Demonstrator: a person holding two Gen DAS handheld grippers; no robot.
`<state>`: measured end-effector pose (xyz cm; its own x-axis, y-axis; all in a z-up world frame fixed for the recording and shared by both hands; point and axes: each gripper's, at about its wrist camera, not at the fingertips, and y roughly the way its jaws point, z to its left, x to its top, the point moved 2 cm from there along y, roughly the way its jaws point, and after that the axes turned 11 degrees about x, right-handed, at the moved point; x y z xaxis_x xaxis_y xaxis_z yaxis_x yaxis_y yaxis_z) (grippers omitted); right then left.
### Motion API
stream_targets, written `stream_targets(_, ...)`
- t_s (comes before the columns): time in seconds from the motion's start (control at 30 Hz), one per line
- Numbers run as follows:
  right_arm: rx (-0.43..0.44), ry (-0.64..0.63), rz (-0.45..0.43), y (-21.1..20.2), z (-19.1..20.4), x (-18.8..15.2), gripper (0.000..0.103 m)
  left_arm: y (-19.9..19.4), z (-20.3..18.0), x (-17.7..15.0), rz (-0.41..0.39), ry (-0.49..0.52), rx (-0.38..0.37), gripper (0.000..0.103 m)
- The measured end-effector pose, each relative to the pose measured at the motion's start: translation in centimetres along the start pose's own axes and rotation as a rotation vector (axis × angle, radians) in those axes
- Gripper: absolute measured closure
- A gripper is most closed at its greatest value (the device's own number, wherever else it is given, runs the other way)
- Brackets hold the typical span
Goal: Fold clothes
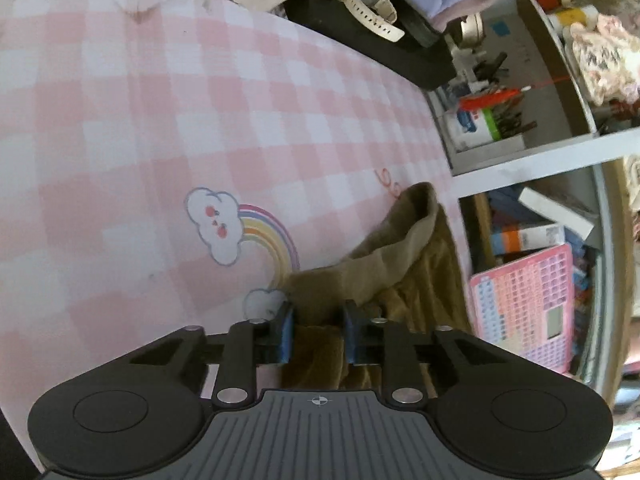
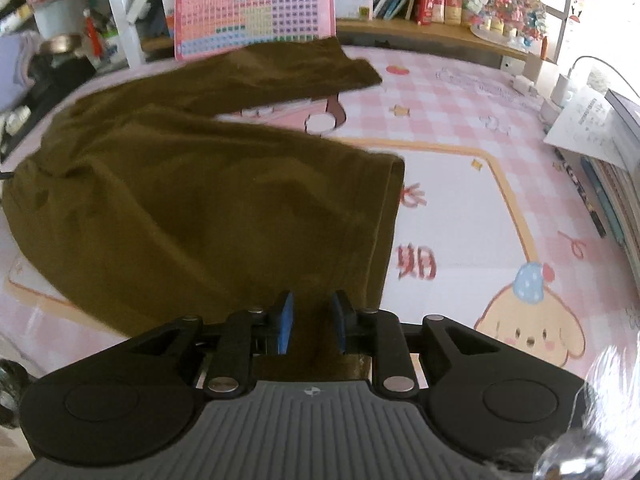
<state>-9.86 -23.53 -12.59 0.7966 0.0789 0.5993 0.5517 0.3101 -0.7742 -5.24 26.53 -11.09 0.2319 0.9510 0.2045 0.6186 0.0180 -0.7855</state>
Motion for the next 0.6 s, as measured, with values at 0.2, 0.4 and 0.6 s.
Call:
stream_targets(0.2, -0.040, 0.061, -0.003, -0.1, 1.2, -1.1, 0.082, -2.3, 2.1, 1.5, 0.009, 0.097, -0.006, 0.088)
stream_targets(0.4, -0.056, 0.057, -0.003, -0.2, 3.7, -1.8, 0.082, -3.1, 3.4, 3.3, 0.011, 0.142, -0.013, 0.088)
stream_targets(0.6, -0.073, 0.058, -0.016, -0.2, 4.4, -1.9, 0.082, -2.8, 3.5, 3.6, 0.020, 0.169, -0.013, 0.087)
